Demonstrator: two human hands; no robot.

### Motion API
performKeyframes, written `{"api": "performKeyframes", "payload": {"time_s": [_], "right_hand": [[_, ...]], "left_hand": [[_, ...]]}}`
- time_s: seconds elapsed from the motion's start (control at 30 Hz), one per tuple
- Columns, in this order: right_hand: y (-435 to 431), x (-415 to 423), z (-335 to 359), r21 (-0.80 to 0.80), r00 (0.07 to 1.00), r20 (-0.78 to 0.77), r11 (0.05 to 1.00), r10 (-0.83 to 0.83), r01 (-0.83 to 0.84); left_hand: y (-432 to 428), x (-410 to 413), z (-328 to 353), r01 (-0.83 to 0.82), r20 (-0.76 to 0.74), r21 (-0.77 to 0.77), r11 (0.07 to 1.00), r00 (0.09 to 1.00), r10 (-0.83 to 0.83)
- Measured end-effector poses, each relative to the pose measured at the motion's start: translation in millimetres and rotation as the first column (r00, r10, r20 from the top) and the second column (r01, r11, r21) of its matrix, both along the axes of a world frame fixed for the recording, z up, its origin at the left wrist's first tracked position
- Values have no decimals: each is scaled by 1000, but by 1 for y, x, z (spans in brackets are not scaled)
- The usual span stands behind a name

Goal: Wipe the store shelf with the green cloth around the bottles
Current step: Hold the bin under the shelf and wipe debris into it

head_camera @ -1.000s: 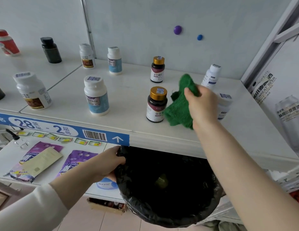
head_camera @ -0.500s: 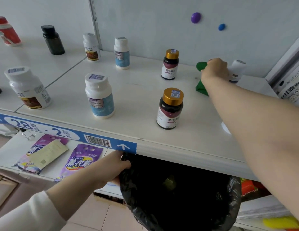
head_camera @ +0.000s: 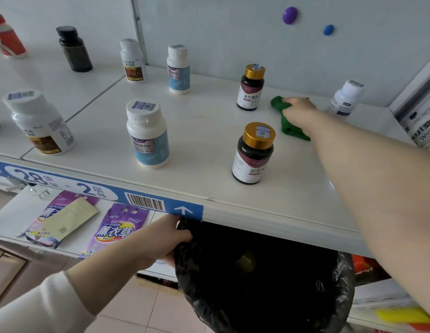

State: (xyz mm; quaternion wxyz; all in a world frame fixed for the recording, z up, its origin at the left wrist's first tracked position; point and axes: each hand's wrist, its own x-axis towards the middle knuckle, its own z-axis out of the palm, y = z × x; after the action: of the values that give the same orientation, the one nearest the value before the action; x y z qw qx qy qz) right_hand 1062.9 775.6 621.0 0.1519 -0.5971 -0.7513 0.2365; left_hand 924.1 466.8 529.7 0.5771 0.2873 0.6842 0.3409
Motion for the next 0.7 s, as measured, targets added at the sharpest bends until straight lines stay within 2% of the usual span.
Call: {"api": "performKeyframes", "payload": {"time_s": [0.43,0.7], "right_hand": [[-71,11,-9,84,997,19,993,80,-81],[-129,32,-13,142,997,44,988,58,-64]], "left_hand": [[-1,1,-1,40,-29,64,997,999,-38],[2,-2,-8,26,-12,84,996,1000,-25]]}}
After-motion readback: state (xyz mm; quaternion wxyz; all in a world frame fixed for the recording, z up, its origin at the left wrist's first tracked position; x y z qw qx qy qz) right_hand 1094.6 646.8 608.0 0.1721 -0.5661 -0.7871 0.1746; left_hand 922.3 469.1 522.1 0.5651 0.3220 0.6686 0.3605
